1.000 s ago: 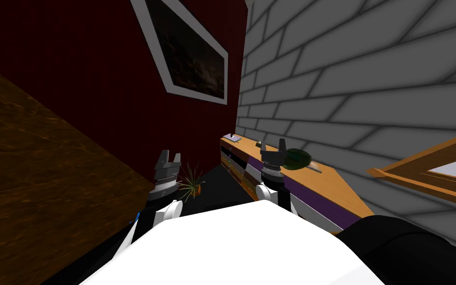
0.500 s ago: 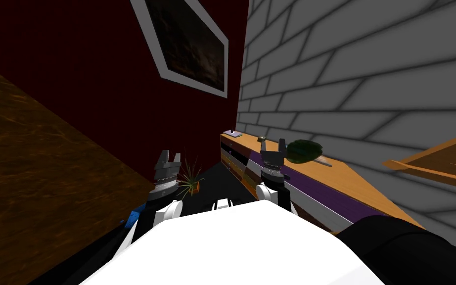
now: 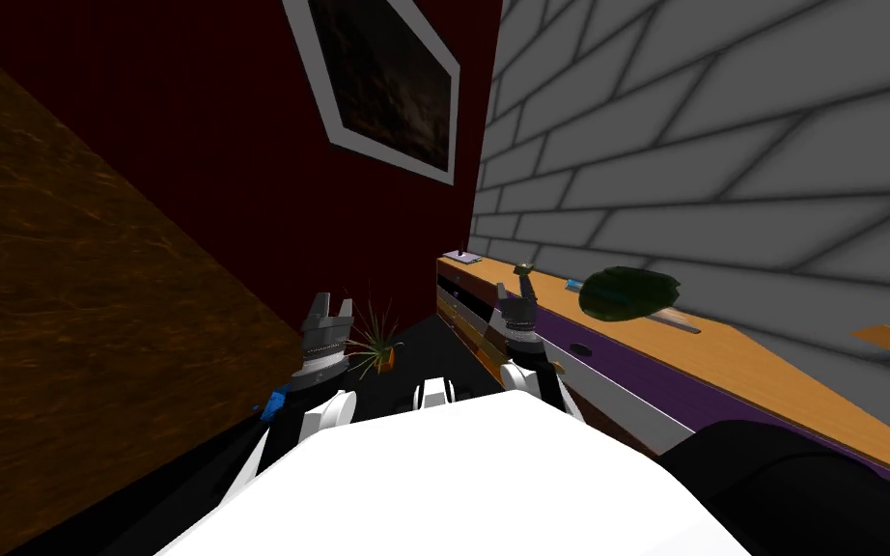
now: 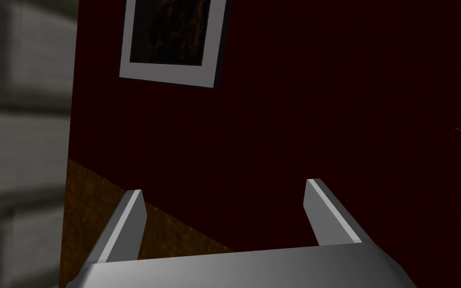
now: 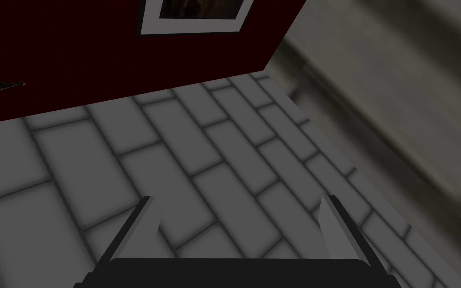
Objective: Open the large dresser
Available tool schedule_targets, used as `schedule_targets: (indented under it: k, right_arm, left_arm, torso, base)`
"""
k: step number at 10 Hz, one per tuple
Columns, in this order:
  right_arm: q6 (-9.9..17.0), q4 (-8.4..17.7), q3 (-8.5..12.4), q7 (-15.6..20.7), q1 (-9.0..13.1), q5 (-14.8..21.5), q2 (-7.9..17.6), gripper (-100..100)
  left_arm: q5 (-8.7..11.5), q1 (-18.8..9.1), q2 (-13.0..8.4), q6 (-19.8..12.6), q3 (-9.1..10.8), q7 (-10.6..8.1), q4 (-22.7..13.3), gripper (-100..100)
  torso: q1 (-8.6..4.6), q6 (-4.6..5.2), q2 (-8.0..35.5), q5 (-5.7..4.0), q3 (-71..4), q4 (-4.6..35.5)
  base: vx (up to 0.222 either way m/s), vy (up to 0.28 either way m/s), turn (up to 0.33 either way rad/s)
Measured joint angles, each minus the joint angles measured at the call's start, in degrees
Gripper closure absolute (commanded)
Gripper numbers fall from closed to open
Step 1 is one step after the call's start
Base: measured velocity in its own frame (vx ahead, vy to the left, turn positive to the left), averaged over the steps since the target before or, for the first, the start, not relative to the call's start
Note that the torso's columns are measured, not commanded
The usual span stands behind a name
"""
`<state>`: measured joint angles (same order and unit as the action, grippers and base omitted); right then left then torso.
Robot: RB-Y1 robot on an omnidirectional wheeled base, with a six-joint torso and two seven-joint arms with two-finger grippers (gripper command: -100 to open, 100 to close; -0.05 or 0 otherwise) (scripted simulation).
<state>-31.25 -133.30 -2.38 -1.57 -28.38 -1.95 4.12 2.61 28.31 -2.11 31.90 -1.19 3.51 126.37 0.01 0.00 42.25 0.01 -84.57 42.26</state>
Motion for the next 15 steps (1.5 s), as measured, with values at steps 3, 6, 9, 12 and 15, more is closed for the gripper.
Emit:
schedule_targets:
  k: [3, 6, 9, 12, 15]
  right_arm:
    - [4.4, 4.3, 0.5, 0.7, 1.9, 1.6, 2.8, -100]
    - [9.5, 8.8, -0.1, 1.9, 3.6, 4.1, 4.0, -100]
    - [13.4, 13.7, -1.4, 3.6, 3.8, 7.3, 4.3, -100]
    - [17.4, 18.3, -1.4, 4.4, 5.0, 9.1, 5.1, -100]
    - [22.7, 21.5, -2.5, 5.9, 5.4, 12.1, 4.9, -100]
  left_arm:
    - [0.0, 0.0, 0.0, 0.0, 0.00, 0.00, 0.0, 0]
    - [0.0, 0.0, 0.0, 0.0, 0.00, 0.00, 0.0, 0]
    - [0.0, 0.0, 0.0, 0.0, 0.00, 0.00, 0.0, 0]
    - [0.0, 0.0, 0.0, 0.0, 0.01, 0.00, 0.0, 0]
    - [0.0, 0.0, 0.0, 0.0, 0.00, 0.00, 0.0, 0]
  torso:
    - [-0.01, -0.01, 0.1, -0.01, 0.0, 0.0]
    - [0.00, -0.01, 0.0, 0.00, 0.0, 0.0]
    - [-0.01, -0.02, 0.0, -0.01, 0.0, 0.0]
    - [-0.03, 0.02, 0.0, -0.01, 0.0, 0.0]
    - [0.01, -0.02, 0.0, 0.00, 0.0, 0.0]
  base:
    - [0.006, 0.009, 0.190]
    - [0.007, 0.011, 0.265]
    - [0.007, 0.008, 0.209]
    - [0.006, 0.009, 0.277]
    - [0.010, 0.006, 0.192]
